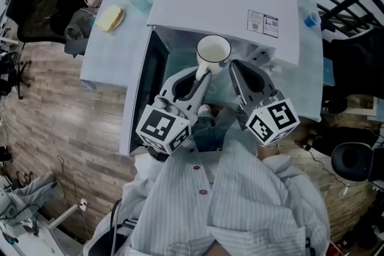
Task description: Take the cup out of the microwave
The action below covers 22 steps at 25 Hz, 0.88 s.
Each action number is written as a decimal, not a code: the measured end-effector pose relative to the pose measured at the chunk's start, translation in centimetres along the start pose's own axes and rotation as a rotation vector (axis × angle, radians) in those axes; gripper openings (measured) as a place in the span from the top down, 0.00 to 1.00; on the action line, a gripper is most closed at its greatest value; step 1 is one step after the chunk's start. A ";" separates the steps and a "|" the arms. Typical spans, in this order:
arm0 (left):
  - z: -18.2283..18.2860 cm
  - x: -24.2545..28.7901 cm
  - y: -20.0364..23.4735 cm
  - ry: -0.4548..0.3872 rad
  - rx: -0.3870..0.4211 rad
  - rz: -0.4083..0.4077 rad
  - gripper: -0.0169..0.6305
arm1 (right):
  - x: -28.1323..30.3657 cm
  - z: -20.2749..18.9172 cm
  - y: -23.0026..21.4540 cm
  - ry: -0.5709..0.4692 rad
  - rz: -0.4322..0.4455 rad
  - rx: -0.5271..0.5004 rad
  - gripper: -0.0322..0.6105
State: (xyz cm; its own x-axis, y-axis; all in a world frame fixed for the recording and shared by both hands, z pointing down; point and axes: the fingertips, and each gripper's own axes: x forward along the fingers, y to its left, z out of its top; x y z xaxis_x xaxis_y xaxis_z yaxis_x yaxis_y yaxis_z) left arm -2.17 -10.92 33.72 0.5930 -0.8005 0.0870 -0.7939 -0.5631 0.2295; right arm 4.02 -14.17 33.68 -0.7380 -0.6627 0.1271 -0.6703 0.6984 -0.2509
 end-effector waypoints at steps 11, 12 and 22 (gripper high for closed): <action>0.1 0.1 0.2 -0.005 0.000 0.007 0.87 | 0.0 -0.3 -0.2 0.009 -0.002 0.008 0.89; 0.1 0.1 0.2 -0.004 -0.001 0.007 0.87 | 0.0 -0.3 -0.2 0.010 -0.001 0.009 0.89; -0.2 0.2 0.3 -0.002 -0.003 0.015 0.87 | 0.2 -0.8 -0.2 0.019 0.007 0.022 0.89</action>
State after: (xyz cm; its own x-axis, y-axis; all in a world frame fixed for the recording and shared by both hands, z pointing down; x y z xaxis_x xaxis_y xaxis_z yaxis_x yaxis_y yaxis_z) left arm -2.32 -11.21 33.98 0.5812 -0.8089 0.0888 -0.8020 -0.5509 0.2307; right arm 3.99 -14.23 34.57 -0.7440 -0.6525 0.1438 -0.6637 0.6967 -0.2724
